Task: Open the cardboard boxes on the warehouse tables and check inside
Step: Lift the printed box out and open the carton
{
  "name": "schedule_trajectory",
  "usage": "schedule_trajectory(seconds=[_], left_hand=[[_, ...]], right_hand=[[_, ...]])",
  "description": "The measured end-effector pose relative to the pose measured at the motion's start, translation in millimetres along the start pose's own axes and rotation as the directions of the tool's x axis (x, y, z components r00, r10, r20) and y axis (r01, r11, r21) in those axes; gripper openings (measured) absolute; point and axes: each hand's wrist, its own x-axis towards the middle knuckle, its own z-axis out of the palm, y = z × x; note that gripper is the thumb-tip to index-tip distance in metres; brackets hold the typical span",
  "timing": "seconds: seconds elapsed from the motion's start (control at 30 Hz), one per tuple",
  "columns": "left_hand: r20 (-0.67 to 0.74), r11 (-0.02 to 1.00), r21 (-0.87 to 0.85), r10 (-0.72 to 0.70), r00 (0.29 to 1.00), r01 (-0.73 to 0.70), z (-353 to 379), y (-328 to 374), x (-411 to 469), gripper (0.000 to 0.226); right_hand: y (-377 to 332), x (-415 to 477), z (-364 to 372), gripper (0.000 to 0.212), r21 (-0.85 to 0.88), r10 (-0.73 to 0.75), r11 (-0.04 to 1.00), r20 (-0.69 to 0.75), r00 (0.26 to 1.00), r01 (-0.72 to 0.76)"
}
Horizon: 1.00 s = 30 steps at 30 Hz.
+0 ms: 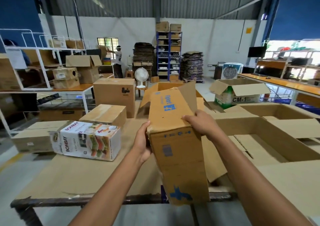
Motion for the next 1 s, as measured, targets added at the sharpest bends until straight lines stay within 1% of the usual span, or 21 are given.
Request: schedule_trajectory(seconds=[0.07,0.13,0.17,0.27,0.33,0.4,0.43,0.5,0.57,0.6,0.63,0.67,0.73,0.8,0.87,0.93,1.0], left_hand=[[0.003,0.999,-0.041,-0.006,1.000,0.006,-2.5,5.4,5.6,0.041],[0.013,0.996,-0.093,-0.004,1.000,0.006,-4.9,8.7,10.0,0.036],[0.019,0.992,-0.129,-0.003,1.000,0.005,-6.1,8.3,10.2,0.033],[0.009,0.972,-0.233,-0.035,0.999,0.036,-19.5,1.6,9.9,0.032],[-0.032,0.958,-0.279,-0.078,0.996,0.066,-38.9,-8.1,11.2,0.030],[-0.089,0.955,-0.275,-0.143,0.986,0.113,-60.0,-19.6,16.0,0.023],[-0.121,0.957,-0.252,-0.180,0.976,0.145,-71.2,-25.1,18.2,0.020],[-0.191,0.965,-0.137,-0.247,0.950,0.223,-95.5,-35.4,24.0,0.022],[-0.241,0.951,0.023,-0.294,0.925,0.308,-117.6,-42.9,29.1,0.023],[-0.264,0.936,0.090,-0.307,0.914,0.340,-129.4,-47.7,33.6,0.023],[-0.276,0.919,0.157,-0.311,0.909,0.362,-140.1,-52.6,38.4,0.023],[-0.282,0.902,0.211,-0.312,0.907,0.376,-148.2,-57.4,42.2,0.025],[-0.291,0.866,0.276,-0.338,0.895,0.417,-159.5,-64.7,47.2,0.030],[-0.302,0.840,0.306,-0.362,0.882,0.449,-162.3,-68.1,46.3,0.027],[-0.309,0.822,0.338,-0.364,0.879,0.459,-161.9,-72.9,48.7,0.035],[-0.281,0.837,0.323,-0.360,0.890,0.441,-163.2,-78.3,58.3,0.045],[-0.244,0.883,0.278,-0.317,0.917,0.379,-161.8,-76.9,66.8,0.040]], right_hand=[[2.2,-1.9,1.9,0.035,0.136,0.000,0.991,0.019,1.000,-0.003],[0.9,-1.5,1.6,0.047,0.249,-0.004,0.968,-0.001,1.000,0.004],[-0.4,-0.3,0.9,0.051,0.268,-0.023,0.963,-0.028,0.999,0.029],[-1.8,5.1,4.3,0.045,0.195,-0.151,0.965,-0.133,0.980,0.175],[3.0,5.8,17.7,0.038,0.151,-0.239,0.955,-0.129,0.963,0.257],[14.4,8.2,38.6,0.029,0.008,-0.362,0.932,-0.076,0.929,0.363],[21.6,10.0,50.8,0.030,-0.051,-0.402,0.915,-0.020,0.915,0.401],[36.9,12.0,76.1,0.041,-0.098,-0.434,0.891,0.109,0.894,0.444],[54.3,13.1,97.7,0.062,-0.117,-0.353,0.916,0.222,0.909,0.385],[62.9,15.1,106.9,0.074,-0.154,-0.283,0.931,0.265,0.922,0.330],[70.3,16.8,113.9,0.081,-0.210,-0.214,0.935,0.305,0.928,0.285],[76.9,18.0,118.6,0.082,-0.271,-0.152,0.929,0.338,0.929,0.250],[88.2,18.0,126.3,0.078,-0.359,-0.077,0.908,0.368,0.927,0.218],[99.7,18.5,133.3,0.077,-0.404,-0.055,0.892,0.353,0.934,0.205],[107.7,21.1,143.0,0.078,-0.428,-0.057,0.879,0.341,0.938,0.210],[108.5,23.6,157.1,0.080,-0.433,-0.069,0.872,0.352,0.934,0.227],[106.8,24.9,173.1,0.080,-0.458,-0.072,0.854,0.367,0.927,0.248]])
